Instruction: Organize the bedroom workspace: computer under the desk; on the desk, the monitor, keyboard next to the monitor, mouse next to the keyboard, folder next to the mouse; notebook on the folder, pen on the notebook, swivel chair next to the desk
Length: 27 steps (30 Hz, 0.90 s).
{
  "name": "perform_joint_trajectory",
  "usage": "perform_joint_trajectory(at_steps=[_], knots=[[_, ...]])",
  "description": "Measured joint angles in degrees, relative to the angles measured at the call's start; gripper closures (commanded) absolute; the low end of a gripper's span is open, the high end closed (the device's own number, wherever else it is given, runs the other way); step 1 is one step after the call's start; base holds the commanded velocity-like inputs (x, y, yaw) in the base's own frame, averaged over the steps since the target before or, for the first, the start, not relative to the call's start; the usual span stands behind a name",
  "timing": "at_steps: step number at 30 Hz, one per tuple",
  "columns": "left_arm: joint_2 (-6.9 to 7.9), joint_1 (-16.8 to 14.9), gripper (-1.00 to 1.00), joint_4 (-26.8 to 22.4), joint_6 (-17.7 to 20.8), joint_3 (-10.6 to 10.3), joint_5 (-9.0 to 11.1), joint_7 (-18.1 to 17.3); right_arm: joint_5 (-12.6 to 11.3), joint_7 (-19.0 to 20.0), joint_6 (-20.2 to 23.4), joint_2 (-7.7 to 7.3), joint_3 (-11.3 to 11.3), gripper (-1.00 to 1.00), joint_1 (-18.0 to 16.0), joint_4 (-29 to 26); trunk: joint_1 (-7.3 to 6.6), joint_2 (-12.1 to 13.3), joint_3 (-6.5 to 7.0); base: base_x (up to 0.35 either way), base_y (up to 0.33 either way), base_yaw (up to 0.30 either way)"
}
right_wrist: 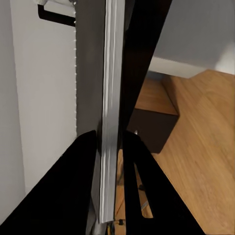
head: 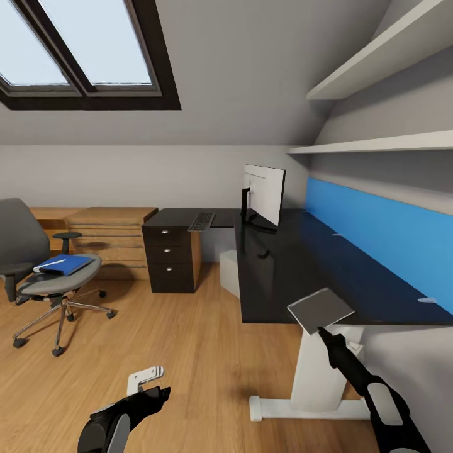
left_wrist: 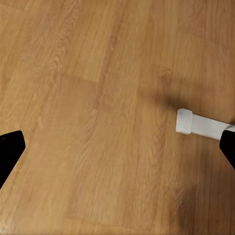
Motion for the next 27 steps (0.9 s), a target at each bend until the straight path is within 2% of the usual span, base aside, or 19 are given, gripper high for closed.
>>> perform_joint_trajectory(at_steps=[13,27], knots=[[0.0,0.01,-1.0,0.0,0.0,0.0,0.0,0.18,-0.06,0.04,-0.03,0.04,0.5,1.0,0.0,0.01,0.0,0.0,0.0,0.0,0.0,0.0],[0.0,-0.02,-1.0,0.0,0.0,0.0,0.0,0.42,0.03,0.01,-0.14,0.17,0.69,1.0,0.0,-0.17,-3.07,5.6,2.51,0.0,0.0,0.0]])
